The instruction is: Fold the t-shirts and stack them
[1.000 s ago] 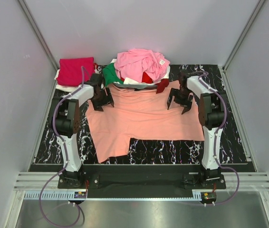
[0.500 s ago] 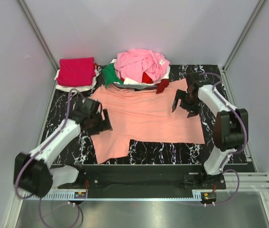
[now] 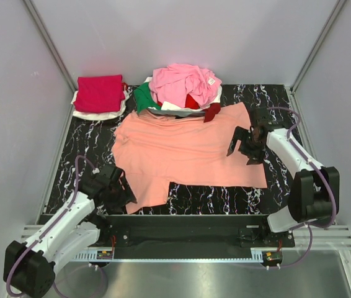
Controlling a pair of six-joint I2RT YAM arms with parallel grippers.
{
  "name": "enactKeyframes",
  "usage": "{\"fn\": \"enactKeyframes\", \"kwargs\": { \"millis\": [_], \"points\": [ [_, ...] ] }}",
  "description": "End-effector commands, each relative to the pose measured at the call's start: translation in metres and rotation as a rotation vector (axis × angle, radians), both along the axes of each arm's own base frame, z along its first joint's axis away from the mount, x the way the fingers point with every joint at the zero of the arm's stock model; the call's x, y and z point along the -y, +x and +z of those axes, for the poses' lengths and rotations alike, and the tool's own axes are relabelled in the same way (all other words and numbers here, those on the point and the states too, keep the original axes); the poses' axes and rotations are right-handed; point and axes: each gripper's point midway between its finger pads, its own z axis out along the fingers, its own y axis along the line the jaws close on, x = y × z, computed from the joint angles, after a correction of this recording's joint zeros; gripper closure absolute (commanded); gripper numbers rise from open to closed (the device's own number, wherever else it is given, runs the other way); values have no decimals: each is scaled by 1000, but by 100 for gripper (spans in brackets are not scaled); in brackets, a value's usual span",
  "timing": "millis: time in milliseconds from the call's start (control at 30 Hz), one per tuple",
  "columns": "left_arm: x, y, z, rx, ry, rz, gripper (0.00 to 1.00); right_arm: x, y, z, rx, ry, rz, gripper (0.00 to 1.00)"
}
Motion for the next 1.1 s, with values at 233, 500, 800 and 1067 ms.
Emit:
{"fn": "enactKeyframes", "kwargs": {
  "millis": [233,500,800,1067],
  "points": [
    [7,2,-36,-34,-23,108,32,9,-4,19,196,82,-175,0],
    [11,19,-32,58,-24,88,81,53,-15,31,266,26,-352,0],
    [21,79,34,219,-32,40,100,102,-52,-33,44,82,-660,0],
    [30,104,48,257,-88,20,100,126,-81,-74,-17,103,-878,10]
  ]
}}
